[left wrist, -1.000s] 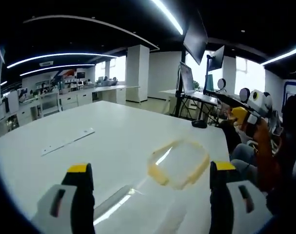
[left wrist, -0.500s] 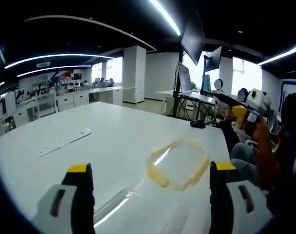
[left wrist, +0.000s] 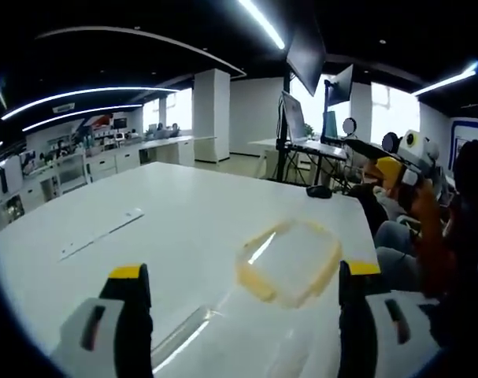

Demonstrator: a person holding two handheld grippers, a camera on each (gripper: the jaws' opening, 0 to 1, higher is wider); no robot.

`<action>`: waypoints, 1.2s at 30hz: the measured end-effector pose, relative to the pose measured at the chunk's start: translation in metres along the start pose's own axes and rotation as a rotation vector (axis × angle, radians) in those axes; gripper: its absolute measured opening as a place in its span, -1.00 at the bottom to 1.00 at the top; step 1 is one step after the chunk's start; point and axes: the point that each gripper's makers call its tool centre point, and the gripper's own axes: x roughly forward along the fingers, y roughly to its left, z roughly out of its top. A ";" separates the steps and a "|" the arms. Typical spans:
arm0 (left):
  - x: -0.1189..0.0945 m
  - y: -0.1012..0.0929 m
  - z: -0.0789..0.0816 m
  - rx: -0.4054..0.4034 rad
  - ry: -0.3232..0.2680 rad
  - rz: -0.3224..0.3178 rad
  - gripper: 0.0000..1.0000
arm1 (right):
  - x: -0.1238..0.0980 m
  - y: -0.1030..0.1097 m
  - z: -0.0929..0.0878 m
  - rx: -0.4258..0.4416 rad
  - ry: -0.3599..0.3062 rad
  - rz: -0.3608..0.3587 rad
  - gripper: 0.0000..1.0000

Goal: Snap each plastic latch of the storage box into its locked position after aligning the lid with the box until every specified latch is closed and the lid sits flush.

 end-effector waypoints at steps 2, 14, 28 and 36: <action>0.001 0.001 0.000 0.007 0.001 -0.007 0.99 | 0.000 0.000 0.000 0.000 0.002 -0.001 0.81; 0.013 -0.001 0.001 0.047 0.027 -0.055 0.99 | 0.000 -0.008 -0.003 0.007 0.007 -0.017 0.82; 0.021 -0.001 0.000 0.084 0.052 -0.093 0.99 | -0.002 -0.015 -0.007 0.005 0.011 -0.035 0.83; 0.023 0.002 0.007 0.099 0.045 -0.113 0.99 | 0.000 -0.016 -0.007 0.006 0.006 -0.033 0.86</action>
